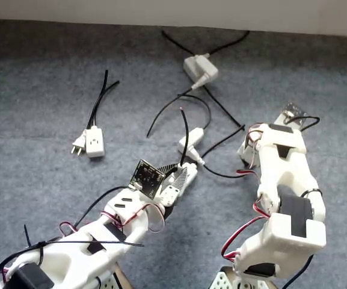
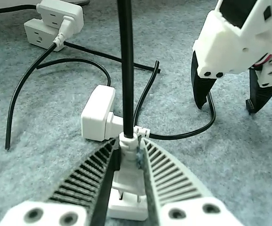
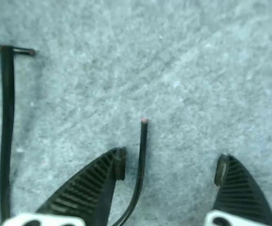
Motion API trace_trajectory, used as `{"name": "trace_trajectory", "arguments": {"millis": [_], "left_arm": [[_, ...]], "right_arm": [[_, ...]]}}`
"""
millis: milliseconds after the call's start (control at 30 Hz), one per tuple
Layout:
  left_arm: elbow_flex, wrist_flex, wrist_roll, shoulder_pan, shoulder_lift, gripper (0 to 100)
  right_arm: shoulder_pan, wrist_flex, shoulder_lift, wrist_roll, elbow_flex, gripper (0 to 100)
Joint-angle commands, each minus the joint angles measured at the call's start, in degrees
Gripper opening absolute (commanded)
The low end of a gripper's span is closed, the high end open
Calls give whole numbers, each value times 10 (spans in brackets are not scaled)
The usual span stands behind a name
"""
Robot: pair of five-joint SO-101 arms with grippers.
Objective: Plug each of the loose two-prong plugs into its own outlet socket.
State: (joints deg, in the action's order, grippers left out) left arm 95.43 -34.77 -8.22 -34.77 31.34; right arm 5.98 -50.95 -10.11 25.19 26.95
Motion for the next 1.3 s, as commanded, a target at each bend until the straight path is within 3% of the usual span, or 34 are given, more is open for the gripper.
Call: {"name": "trace_trajectory", "arguments": {"millis": [0,1133,1267], "left_arm": [[7,-12,-6,-13,0,6],[7,-25,-10,-7,0,5],[7,-67,-10,-3,-38,5]], "right_arm": [[-3,16,3,-10,2,295],[-5,16,3,-9,0,295],[-5,16,3,-9,0,295]]}}
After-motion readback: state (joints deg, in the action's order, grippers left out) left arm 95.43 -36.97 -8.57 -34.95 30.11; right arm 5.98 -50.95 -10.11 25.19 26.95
